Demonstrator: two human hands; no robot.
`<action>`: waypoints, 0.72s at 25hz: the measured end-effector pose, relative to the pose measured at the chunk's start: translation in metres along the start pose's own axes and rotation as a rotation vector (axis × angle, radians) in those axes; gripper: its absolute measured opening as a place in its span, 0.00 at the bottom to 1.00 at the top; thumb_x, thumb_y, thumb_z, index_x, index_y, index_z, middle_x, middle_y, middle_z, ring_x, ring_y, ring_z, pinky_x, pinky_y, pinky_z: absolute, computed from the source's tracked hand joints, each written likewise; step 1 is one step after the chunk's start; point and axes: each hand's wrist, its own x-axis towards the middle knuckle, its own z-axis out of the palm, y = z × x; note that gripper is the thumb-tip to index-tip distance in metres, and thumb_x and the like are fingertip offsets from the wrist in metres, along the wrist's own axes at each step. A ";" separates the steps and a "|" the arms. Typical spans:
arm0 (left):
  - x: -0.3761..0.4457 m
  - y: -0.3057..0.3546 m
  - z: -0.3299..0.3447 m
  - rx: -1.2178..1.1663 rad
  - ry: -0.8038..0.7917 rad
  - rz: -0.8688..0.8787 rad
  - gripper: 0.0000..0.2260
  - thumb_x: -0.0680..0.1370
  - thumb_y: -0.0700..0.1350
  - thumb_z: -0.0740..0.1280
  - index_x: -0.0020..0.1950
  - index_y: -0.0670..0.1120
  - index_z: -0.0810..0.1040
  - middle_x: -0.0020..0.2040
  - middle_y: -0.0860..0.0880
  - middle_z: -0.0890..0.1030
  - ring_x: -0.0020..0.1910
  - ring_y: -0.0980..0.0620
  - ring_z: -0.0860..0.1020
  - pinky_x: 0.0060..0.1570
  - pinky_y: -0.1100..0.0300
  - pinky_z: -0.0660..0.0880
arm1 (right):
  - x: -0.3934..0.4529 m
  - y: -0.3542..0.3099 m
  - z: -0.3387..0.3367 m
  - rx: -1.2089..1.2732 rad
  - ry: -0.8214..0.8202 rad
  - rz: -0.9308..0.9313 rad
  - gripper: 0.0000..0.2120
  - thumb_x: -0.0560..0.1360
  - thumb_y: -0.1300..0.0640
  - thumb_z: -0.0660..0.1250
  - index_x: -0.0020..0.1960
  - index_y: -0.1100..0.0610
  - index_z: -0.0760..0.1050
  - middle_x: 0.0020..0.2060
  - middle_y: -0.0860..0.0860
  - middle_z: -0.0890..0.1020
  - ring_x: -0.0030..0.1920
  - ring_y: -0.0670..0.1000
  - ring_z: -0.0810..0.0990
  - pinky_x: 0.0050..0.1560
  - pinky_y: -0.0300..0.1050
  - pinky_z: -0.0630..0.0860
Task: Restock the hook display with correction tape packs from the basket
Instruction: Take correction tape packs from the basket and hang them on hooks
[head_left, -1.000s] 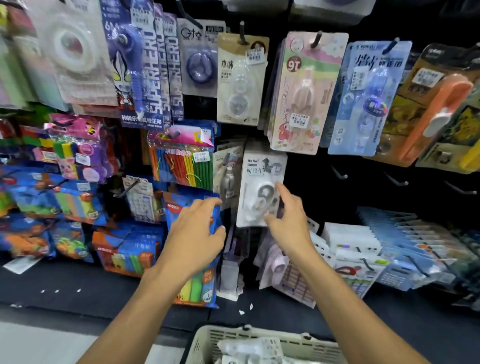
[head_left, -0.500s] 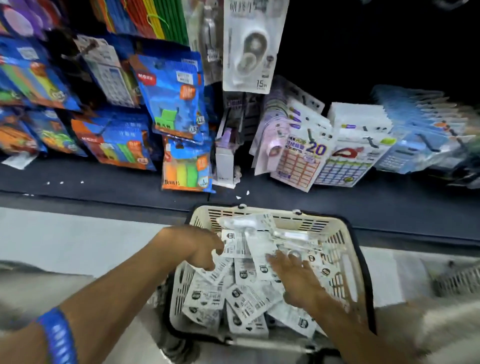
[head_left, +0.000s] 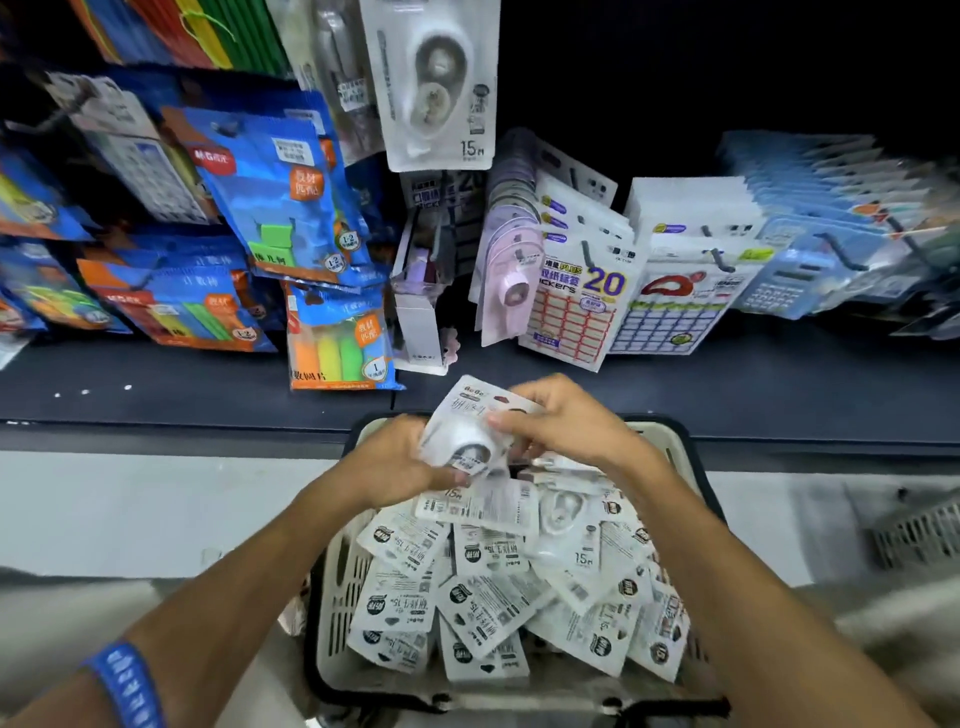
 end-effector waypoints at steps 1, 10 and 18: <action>0.003 0.004 -0.001 -0.014 0.019 0.004 0.09 0.69 0.44 0.81 0.45 0.46 0.84 0.41 0.47 0.88 0.41 0.46 0.85 0.46 0.53 0.80 | -0.002 0.011 -0.006 0.014 0.053 0.021 0.08 0.77 0.59 0.73 0.53 0.47 0.83 0.48 0.51 0.87 0.45 0.50 0.84 0.44 0.43 0.79; -0.001 0.018 -0.001 0.437 0.277 0.155 0.39 0.77 0.46 0.70 0.79 0.64 0.50 0.58 0.48 0.80 0.56 0.40 0.79 0.55 0.50 0.75 | -0.032 0.078 -0.017 -1.228 0.267 0.457 0.14 0.80 0.62 0.62 0.63 0.53 0.79 0.56 0.53 0.84 0.57 0.55 0.83 0.59 0.50 0.77; -0.011 0.035 -0.012 -0.180 -0.183 0.045 0.30 0.70 0.68 0.67 0.53 0.42 0.85 0.51 0.46 0.86 0.50 0.44 0.83 0.58 0.48 0.79 | -0.024 -0.057 -0.011 -0.370 -0.138 -0.015 0.07 0.73 0.60 0.77 0.41 0.49 0.86 0.34 0.45 0.85 0.34 0.42 0.80 0.35 0.38 0.75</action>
